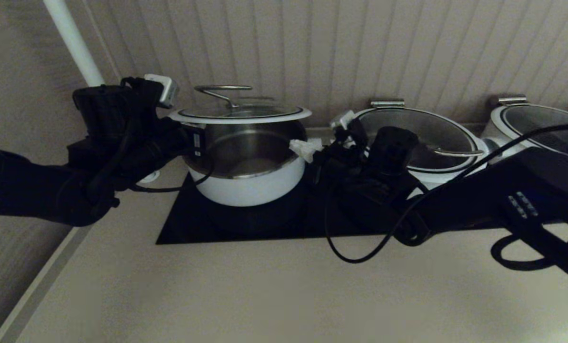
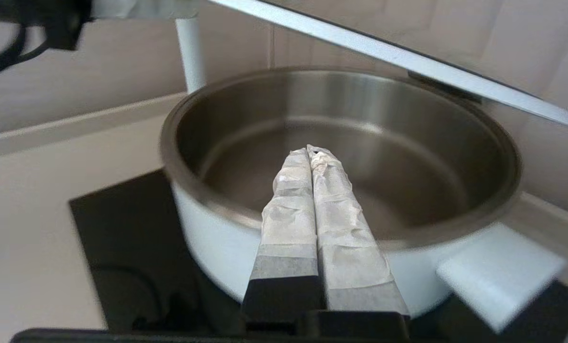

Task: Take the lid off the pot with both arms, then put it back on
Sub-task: Open the pot lid completely

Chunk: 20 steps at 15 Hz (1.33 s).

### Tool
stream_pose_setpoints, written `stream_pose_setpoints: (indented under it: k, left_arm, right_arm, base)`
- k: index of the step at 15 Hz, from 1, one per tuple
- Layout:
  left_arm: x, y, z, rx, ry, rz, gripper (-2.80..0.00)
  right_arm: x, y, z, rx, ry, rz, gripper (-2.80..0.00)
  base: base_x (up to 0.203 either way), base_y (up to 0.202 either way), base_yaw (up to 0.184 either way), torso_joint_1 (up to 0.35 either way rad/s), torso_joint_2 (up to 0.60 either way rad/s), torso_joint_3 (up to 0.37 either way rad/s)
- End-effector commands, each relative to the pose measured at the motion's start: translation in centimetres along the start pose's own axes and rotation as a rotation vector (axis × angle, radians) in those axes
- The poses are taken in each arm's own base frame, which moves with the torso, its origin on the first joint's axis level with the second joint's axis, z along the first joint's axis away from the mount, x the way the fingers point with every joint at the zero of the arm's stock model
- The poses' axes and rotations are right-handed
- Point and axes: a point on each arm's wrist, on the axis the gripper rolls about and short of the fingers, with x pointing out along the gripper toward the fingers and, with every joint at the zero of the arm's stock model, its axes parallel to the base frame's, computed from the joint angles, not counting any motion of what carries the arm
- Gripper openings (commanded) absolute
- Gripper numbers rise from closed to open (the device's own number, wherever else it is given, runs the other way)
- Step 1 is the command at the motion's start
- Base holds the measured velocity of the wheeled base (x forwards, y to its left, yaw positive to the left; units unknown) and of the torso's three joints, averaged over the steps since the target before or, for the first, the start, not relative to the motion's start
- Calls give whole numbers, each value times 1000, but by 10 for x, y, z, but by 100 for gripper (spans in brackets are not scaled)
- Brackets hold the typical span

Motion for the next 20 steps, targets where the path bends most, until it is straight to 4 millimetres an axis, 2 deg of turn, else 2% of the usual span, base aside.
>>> stream_pose_setpoints:
  k: [1,6,9,11,18,20]
  left_arm:
    - [-1,0,2,0,-10,1,-280]
    - [-2,0,3,2,-13,2,-280]
    - [-2,0,4,2,-16,2,-280]
    - [-3,1,6,2,-21,2,-280]
    - [-4,1,6,3,-20,4,-280]
    - [-4,1,7,3,-22,4,-280]
  right_arm:
    - [-13,4,21,-12,-14,2,-280]
    - [-38,13,47,-5,16,3,-280]
    - [-61,19,61,11,58,-3,-280]
    - [-81,21,69,23,100,-17,-280]
    - [-171,17,79,14,239,-185,-280]
    - [-185,17,78,12,262,-262,-280]
  base:
    - [0,0,0,0,0,0]
    - [0,0,0,0,0,0]
    - [0,0,0,0,0,0]
    - [0,0,0,0,0,0]
    - [0,0,0,0,0,0]
    - [0,0,0,0,0,0]
